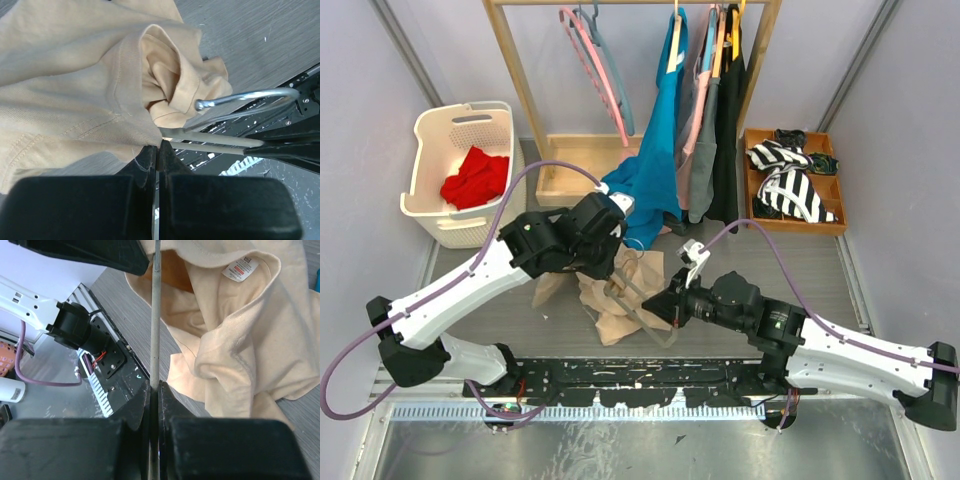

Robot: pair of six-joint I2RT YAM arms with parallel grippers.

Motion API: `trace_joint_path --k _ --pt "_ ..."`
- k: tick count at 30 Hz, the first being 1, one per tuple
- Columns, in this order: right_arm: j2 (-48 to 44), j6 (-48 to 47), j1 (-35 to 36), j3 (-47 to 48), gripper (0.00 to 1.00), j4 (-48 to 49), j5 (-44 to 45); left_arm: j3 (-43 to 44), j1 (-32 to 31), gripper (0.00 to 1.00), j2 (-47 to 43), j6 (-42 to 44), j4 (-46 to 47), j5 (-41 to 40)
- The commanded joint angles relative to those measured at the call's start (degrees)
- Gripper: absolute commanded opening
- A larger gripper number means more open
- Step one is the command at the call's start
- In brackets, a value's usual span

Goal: Place the t-shirt on the hanger

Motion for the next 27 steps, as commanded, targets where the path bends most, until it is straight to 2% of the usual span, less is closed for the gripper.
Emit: trace_joint_path --k 1,7,9,13,16,22,27 --pt "1.7 0.7 0.2 0.7 0.01 14.7 0.3 2.5 -2.1 0.0 -1.2 -0.8 3.8 2.1" --pt "1.8 1.9 0.2 -1.6 0.01 18.4 -1.7 1.8 -2.9 0.04 -3.4 0.5 4.3 -0.9" --pt "0.3 2.3 0.2 -2.9 0.01 18.9 -1.9 0.6 -2.9 0.12 -4.2 1.1 5.1 -2.1" --pt "-2.3 3.0 0.2 -5.3 0.01 21.0 -3.1 -1.7 -2.9 0.37 -7.7 2.3 6.6 -4.7" --pt "-3.5 3.6 0.2 -7.1 0.01 23.5 -3.5 -2.5 -2.9 0.48 -9.0 3.4 7.7 -4.7" --pt "-3.2 4.4 0.3 -8.5 0.01 26.5 -3.8 -3.7 -2.9 0.64 -12.5 5.7 9.9 -3.7" --pt "-1.7 4.5 0.2 -8.0 0.01 28.2 -4.6 -5.3 -2.9 0.68 -13.3 9.2 12.1 -3.9"
